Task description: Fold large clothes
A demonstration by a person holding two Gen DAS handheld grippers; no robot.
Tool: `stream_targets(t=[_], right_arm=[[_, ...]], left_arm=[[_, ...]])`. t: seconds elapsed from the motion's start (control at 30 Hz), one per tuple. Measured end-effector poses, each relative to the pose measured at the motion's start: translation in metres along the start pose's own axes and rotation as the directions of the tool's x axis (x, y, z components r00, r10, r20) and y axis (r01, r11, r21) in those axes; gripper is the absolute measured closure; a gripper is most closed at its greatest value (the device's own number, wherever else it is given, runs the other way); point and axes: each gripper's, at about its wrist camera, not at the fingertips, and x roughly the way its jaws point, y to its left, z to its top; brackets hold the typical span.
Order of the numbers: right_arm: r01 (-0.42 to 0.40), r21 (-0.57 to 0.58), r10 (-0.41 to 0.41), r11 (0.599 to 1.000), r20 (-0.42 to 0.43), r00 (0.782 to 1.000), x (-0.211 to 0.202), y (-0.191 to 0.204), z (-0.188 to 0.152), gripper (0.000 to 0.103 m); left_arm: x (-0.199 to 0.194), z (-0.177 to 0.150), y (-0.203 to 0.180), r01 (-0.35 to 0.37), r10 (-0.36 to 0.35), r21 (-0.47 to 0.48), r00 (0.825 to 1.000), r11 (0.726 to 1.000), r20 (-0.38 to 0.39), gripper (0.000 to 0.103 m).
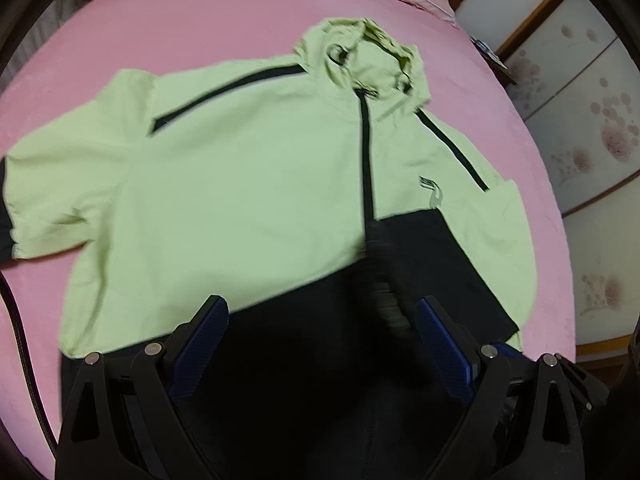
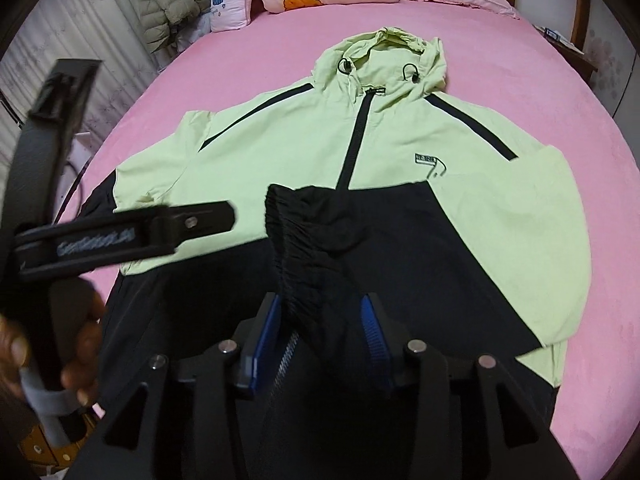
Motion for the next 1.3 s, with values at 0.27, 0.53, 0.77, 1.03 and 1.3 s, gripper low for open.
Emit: stream_targets(t=[0.27,0.53,0.77,1.03,1.3], right_arm=[[0.017,0.02,-0.017,1.0,-0.015,1.0,-0.014,-0.023,-0.017,0.06],[0.056,0.101,-0.055,0.993,-0.011,0.998,-0.024,-0.065,-0.026,0.06],[0.079,0.152,-0.076,0.985,-0.025,0.997,-0.028,-0.092,-0.037,0.06],[0.108,0.191,-0.103,0.976,-0.035,0.994,-0.033,-0.117,-0.047,0.06],[0.18,0.269,-0.17,0.946,-0.06,0.984,-0.034,-0.161,-0.066,0.06]], left_arm=[[0.037,-0.006,-0.015,-0.002,-0.001,-0.041,0.998,0.999,-0.07,0.009],[0.07,-0.019,-0.021,-0.005,-0.007,-0.099,0.992,0.995,-0.123,0.028],[0.088,-0.03,-0.026,-0.023,0.006,-0.123,0.99,0.992,-0.142,0.06],[0.07,-0.012,-0.048,-0.033,0.018,-0.132,0.994,0.991,-0.111,0.082],[-0.011,0.051,-0.098,0.042,-0.044,0.015,0.993,0.999,0.106,0.094]])
